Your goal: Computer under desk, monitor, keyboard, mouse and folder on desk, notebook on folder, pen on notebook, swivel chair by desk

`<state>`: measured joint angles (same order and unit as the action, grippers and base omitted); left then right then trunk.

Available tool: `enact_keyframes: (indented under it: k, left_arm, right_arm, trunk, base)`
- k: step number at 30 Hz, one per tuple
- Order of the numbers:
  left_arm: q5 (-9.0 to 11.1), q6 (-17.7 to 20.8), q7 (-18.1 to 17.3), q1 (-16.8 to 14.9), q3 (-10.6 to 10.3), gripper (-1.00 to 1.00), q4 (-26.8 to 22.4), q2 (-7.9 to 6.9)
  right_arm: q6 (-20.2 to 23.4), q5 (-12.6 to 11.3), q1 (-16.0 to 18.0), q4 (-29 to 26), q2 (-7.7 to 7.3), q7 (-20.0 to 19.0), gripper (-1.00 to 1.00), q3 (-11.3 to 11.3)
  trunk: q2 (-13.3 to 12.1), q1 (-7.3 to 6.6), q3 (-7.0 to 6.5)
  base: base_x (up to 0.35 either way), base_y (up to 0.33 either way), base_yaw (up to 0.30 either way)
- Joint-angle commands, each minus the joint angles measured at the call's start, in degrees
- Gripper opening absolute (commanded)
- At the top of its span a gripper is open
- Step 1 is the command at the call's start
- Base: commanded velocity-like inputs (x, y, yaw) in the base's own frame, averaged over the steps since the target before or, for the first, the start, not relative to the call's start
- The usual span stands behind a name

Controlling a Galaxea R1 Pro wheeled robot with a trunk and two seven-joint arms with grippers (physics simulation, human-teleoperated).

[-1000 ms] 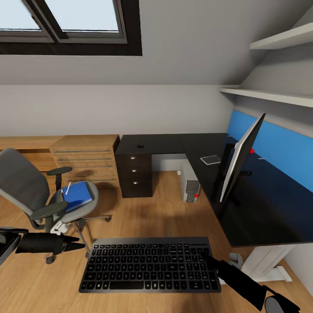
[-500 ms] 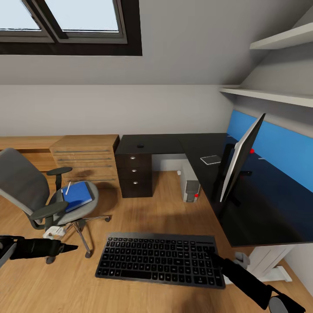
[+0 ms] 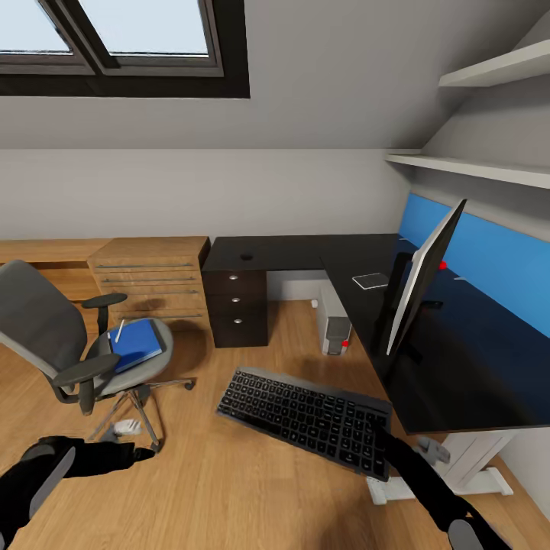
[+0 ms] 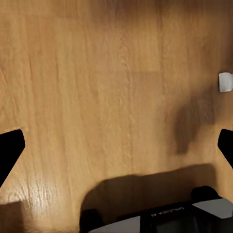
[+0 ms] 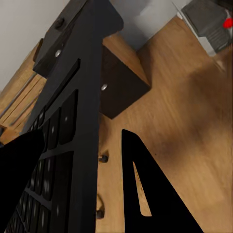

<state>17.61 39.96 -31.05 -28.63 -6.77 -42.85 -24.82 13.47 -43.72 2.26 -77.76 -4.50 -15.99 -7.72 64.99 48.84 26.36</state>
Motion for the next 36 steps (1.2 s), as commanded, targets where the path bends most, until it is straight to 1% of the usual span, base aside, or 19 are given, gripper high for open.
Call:
enact_keyframes:
  k: [1, 2, 3, 5, 8, 10, 11, 13, 15, 16, 17, 18, 19, 22, 24, 26, 28, 33, 36]
  left_arm:
    - [0.3, 0.3, 3.2, 0.0, -0.1, 1.00, 0.3, 1.46]
    - [0.3, 0.3, 4.7, 0.0, -0.1, 1.00, 0.4, 2.14]
    - [0.3, 0.2, 7.2, 0.0, 0.0, 1.00, 0.6, 3.40]
    - [0.4, 0.2, 10.5, 0.0, 0.1, 1.00, 0.9, 5.44]
    - [0.6, -0.1, 12.2, 0.0, 0.5, 1.00, 2.0, 7.26]
    - [0.8, -1.5, 12.8, 0.0, 1.3, 1.00, 2.7, 8.40]
    - [0.8, -2.1, 12.9, 0.0, 1.5, 1.00, 2.9, 8.64]
    - [0.9, -5.3, 14.0, -0.1, 1.9, 1.00, 5.1, 9.47]
    - [1.0, -10.5, 17.6, 0.0, 2.2, 1.00, 8.2, 10.42]
    - [1.0, -12.1, 18.8, -0.1, 2.2, 1.00, 9.0, 10.70]
    - [1.0, -17.4, 23.0, 0.0, 2.3, 1.00, 11.5, 11.70]
    - [1.0, -21.1, 25.8, 0.0, 2.3, 1.00, 13.3, 12.54]
    - [1.0, -22.9, 27.1, -0.1, 2.3, 1.00, 14.3, 13.01]
    - [0.9, -33.2, 32.5, 0.0, 2.3, 1.00, 20.3, 16.18]
    - [0.8, -36.8, 33.6, 0.0, 2.3, 1.00, 22.7, 17.36]
    - [0.9, -39.0, 34.1, -0.1, 2.2, 1.00, 24.9, 18.18]
    - [0.9, -39.8, 34.3, -0.1, 2.2, 1.00, 26.0, 18.65]
    - [1.1, -40.7, 34.4, 0.0, 2.3, 1.00, 27.5, 19.20]
    - [1.1, -41.6, 34.3, 0.0, 2.3, 1.00, 29.2, 19.32]
  right_arm:
    - [-1.0, -0.5, 0.0, -0.3, 1.19, 1.4, -1.00, 0.0]
    - [-2.6, -0.4, 0.1, -0.5, 2.55, 2.9, -1.00, 0.0]
    - [-3.5, -0.4, 0.1, -0.6, 3.31, 3.7, -1.00, 0.1]
    - [-7.1, -0.3, 0.6, -0.6, 6.22, 6.4, -1.00, 0.1]
    - [-9.7, 0.1, 2.5, -0.3, 8.75, 8.6, -1.00, 0.7]
    - [-10.5, 0.3, 4.9, 0.9, 9.93, 10.5, -1.00, 2.0]
    - [-10.6, 0.3, 5.6, 1.6, 10.13, 10.9, -1.00, 2.5]
    - [-11.0, 0.4, 8.9, 5.1, 10.64, 12.6, -1.00, 4.2]
    - [-11.9, 0.5, 12.7, 9.8, 10.85, 13.5, -1.00, 5.6]
    - [-12.3, 0.5, 13.6, 11.1, 10.88, 13.6, -1.00, 5.8]
    - [-14.4, 0.5, 16.0, 14.9, 10.97, 13.9, -1.00, 6.4]
    - [-16.2, 0.6, 17.4, 17.4, 11.02, 14.0, -1.00, 6.6]
    - [-17.2, 0.7, 18.1, 18.6, 11.05, 14.0, -1.00, 6.8]
    - [-22.6, 2.8, 20.7, 23.9, 11.66, 14.3, -1.00, 8.8]
    - [-25.1, 4.4, 21.2, 25.7, 12.13, 14.5, -1.00, 9.4]
    - [-28.5, 6.0, 21.5, 27.0, 13.41, 14.6, -1.00, 9.8]
    - [-30.7, 6.6, 21.6, 27.5, 14.46, 15.0, -1.00, 10.0]
    - [-34.2, 7.1, 22.4, 27.9, 14.50, 19.3, -1.00, 10.1]
    - [-37.4, 7.1, 22.7, 28.0, 14.50, 21.2, -1.00, 10.1]
  trunk:
    - [0.0, 0.00, 0.06]
    - [0.0, 0.00, 0.06]
    - [0.0, 0.00, 0.06]
    - [0.0, 0.00, 0.06]
    - [0.0, 0.00, 0.06]
    - [0.0, 0.00, 0.06]
    - [0.0, 0.00, 0.06]
    - [0.0, 0.00, 0.06]
    - [0.0, 0.00, 0.06]
    - [0.0, 0.00, 0.06]
    - [0.0, 0.00, 0.06]
    - [0.0, 0.00, 0.06]
    - [0.0, 0.00, 0.06]
    - [0.0, 0.00, 0.06]
    - [0.0, 0.00, 0.06]
    - [0.0, 0.00, 0.06]
    - [0.0, 0.00, 0.06]
    - [0.0, 0.00, 0.06]
    - [0.0, 0.00, 0.06]
  base:
    - [0.000, 0.000, 0.000]
    - [0.000, 0.000, 0.000]
    - [0.000, 0.000, 0.000]
    - [0.000, 0.000, 0.000]
    - [0.000, 0.000, 0.000]
    - [0.000, 0.000, 0.000]
    - [0.000, 0.000, 0.000]
    - [0.000, 0.000, 0.000]
    - [0.000, 0.000, 0.000]
    - [0.000, 0.000, 0.000]
    - [0.000, 0.000, 0.000]
    - [0.000, 0.000, 0.000]
    - [0.000, 0.000, 0.000]
    - [0.000, 0.000, 0.000]
    - [0.000, 0.000, 0.000]
    - [0.000, 0.000, 0.000]
    - [0.000, 0.000, 0.000]
    - [0.000, 0.000, 0.000]
    - [0.000, 0.000, 0.000]
